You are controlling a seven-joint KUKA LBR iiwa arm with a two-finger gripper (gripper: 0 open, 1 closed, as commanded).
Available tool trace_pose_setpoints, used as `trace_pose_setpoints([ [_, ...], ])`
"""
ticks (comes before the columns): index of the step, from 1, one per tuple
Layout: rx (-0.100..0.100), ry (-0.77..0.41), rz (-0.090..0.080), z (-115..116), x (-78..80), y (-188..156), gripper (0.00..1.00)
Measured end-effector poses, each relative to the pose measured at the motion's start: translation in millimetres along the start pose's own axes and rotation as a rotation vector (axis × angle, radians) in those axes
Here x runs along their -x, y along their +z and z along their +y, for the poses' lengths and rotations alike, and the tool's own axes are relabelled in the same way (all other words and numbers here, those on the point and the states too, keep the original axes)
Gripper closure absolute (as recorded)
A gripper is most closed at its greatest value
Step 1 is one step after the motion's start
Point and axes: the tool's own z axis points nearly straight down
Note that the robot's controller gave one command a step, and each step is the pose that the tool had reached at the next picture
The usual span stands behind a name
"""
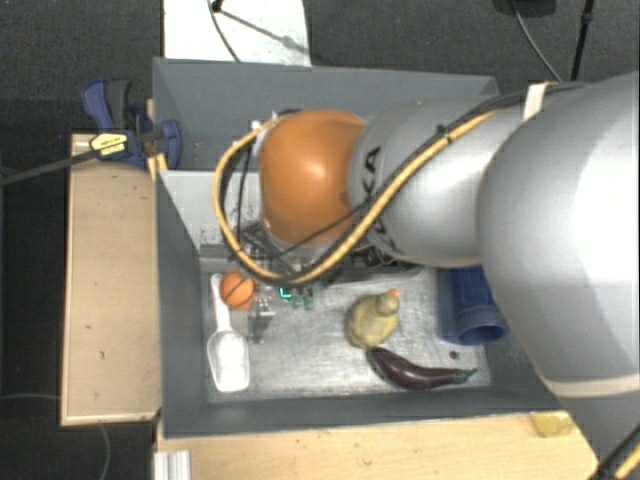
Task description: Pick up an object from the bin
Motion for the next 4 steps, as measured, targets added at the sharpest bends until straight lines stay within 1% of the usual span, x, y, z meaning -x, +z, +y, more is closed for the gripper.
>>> trace_pose_setpoints([
  [1, 0.002, 0.005, -0.007, -1, 2.1, -5, 0.00],
  [2, 0.012, 0.081, -0.018, 17, 7.2, 64, 1.00],
  [3, 0.012, 0.082, -0.018, 16, 7.3, 64, 1.00],
  [4, 0.000, 0.073, -0.003, 12, 4.8, 14, 1.00],
])
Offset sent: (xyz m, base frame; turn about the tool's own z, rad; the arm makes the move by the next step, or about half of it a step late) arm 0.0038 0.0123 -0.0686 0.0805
